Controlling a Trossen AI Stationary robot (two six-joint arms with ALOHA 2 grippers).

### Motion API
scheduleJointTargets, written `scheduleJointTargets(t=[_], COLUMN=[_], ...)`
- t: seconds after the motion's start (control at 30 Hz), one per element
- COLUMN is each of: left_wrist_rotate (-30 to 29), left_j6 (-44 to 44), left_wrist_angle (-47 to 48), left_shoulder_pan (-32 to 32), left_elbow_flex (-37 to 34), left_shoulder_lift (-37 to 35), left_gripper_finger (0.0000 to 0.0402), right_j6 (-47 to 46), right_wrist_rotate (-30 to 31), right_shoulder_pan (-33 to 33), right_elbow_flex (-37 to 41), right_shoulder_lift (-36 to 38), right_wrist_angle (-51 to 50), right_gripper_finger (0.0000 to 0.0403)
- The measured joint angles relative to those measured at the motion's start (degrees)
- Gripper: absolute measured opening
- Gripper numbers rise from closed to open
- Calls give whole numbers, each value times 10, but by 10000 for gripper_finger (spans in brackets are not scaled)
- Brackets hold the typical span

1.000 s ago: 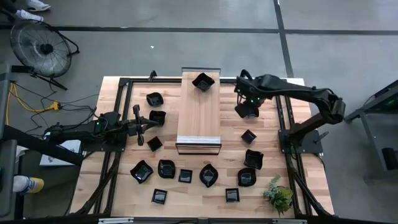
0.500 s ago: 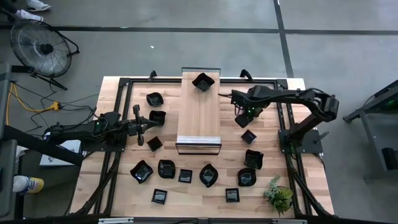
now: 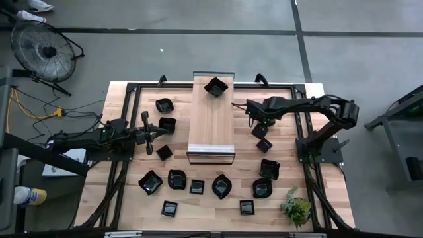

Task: Pick & Place Mini shaped plates
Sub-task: Put the leaf-shaped plate on the shelf

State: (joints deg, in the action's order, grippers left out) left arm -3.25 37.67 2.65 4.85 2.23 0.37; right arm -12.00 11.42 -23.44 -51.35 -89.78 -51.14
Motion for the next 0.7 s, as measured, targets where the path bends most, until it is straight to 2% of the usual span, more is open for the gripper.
scheduleJointTargets(t=[0.17, 0.3, 0.47, 0.7], left_wrist_rotate=[0, 0, 0, 0], left_j6=[0, 0, 0, 0], left_wrist_angle=[0, 0, 0, 0], left_shoulder_pan=[0, 0, 0, 0], left_elbow_flex=[0, 0, 0, 0], left_shoulder_lift=[0, 0, 0, 0], left_gripper_finger=[12, 12, 12, 12], right_j6=[34, 62, 60, 45], right_wrist_rotate=[61, 62, 46, 56], right_shoulder_pan=[0, 0, 8, 11], right_elbow_flex=[5, 5, 5, 5], right_shoulder_lift=[0, -4, -32, -62], right_wrist_angle=[2, 9, 25, 58], right_gripper_finger=[198, 197, 197, 197])
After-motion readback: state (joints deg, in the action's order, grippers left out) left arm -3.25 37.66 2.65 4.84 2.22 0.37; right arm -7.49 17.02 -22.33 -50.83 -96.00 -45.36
